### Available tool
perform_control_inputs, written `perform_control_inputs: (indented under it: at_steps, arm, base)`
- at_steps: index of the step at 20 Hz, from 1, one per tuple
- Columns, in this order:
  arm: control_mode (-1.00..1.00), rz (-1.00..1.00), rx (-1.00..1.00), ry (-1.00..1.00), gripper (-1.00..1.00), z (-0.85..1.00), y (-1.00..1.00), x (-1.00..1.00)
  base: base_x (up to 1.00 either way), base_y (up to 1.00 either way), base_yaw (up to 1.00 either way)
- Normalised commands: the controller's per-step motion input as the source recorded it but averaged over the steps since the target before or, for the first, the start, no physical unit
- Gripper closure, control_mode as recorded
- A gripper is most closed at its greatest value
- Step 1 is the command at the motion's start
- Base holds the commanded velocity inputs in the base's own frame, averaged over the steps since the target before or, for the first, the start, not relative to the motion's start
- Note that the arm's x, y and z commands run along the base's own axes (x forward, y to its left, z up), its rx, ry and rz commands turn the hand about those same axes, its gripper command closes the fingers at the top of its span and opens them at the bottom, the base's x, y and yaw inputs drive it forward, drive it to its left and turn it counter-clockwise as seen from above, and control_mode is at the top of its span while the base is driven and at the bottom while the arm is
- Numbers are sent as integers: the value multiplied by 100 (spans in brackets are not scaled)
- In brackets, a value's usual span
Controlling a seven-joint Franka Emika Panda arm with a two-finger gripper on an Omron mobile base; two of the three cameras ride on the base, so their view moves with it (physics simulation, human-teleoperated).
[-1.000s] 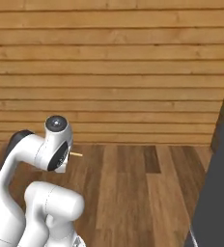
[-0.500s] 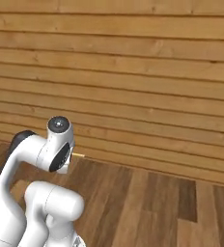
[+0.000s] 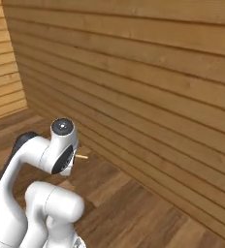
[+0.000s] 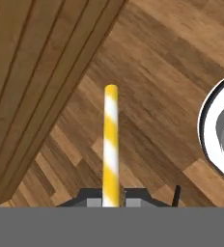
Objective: Take a straw from the drawer in front and place it inside the glass cup on the dining counter.
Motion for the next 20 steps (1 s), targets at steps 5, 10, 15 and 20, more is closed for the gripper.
perform_control_inputs:
  at_steps: [5, 10, 15, 20]
  arm:
    - [100, 0, 0, 0, 100, 0, 0, 0]
    - [100, 0, 0, 0, 100, 0, 0, 0]
    - [100, 0, 0, 0, 100, 0, 0, 0]
    - [100, 0, 0, 0, 100, 0, 0, 0]
  base:
    - [32, 0, 89]
    - [45, -8, 84]
    - [63, -33, 71]
    - [59, -41, 59]
